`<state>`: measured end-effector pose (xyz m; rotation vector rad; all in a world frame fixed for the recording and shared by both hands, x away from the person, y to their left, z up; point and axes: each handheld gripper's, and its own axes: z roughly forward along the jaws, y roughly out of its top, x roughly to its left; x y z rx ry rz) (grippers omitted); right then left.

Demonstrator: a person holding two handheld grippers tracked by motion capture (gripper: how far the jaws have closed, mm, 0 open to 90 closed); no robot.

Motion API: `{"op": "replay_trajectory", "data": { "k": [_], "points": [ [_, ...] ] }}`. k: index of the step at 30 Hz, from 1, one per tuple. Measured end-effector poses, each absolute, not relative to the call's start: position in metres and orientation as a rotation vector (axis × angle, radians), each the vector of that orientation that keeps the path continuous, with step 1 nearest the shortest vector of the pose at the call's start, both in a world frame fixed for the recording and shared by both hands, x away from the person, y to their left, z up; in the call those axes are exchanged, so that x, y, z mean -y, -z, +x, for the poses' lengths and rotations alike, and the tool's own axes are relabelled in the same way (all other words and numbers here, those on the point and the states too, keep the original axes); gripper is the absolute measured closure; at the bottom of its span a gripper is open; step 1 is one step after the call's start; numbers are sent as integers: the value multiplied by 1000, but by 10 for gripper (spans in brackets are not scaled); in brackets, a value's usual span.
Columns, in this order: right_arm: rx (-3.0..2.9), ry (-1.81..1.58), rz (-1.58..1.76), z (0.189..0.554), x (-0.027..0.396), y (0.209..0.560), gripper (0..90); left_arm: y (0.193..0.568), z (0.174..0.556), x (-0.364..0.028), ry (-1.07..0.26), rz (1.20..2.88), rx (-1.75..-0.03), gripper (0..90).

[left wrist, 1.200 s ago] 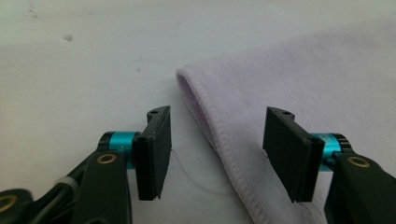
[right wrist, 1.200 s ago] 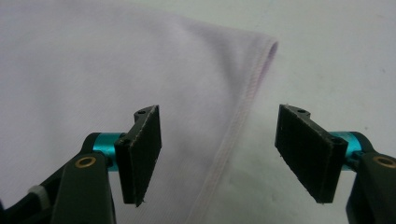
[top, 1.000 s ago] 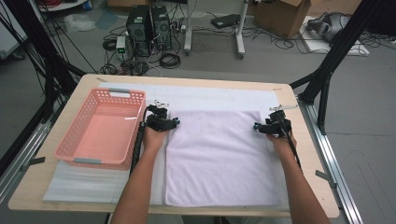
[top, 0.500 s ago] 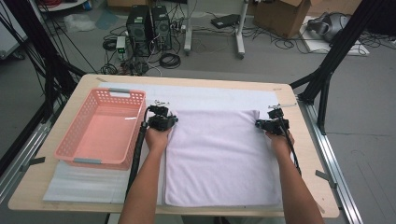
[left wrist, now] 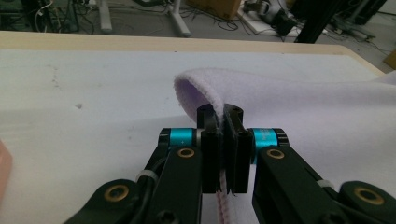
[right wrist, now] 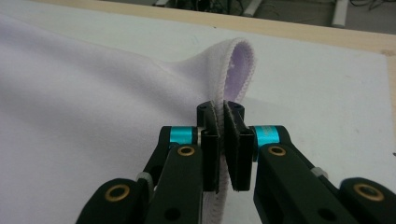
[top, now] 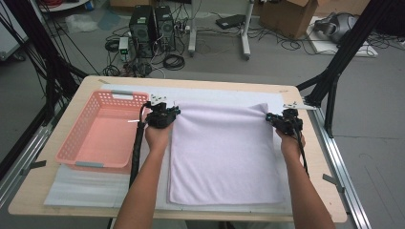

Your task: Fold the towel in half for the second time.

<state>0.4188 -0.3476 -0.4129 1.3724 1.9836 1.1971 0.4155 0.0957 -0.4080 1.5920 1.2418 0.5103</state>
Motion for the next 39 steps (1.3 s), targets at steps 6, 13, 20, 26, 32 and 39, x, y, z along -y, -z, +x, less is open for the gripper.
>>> {"op": "replay_trajectory", "data": {
  "k": [6,13,20,26,32,39],
  "points": [
    [-1993,-1258,1365,399,353,407,853,399,396,-98,-500,1633,-1250,858],
    [-2049,-1296,1333,363,360,404,851,405,358,-102,-475,1670,-1203,858],
    [-2101,-1275,1298,326,362,411,850,415,315,-104,-461,1746,-1143,852],
    [-2124,-1277,1315,301,364,425,851,437,287,-109,-412,1756,-1142,848],
    [-2148,-1242,1331,294,363,431,824,436,288,-110,-421,1731,-1182,563],
    [-2079,-1206,1399,313,361,412,494,425,316,-110,-396,1755,-1209,407]
  ]
}}
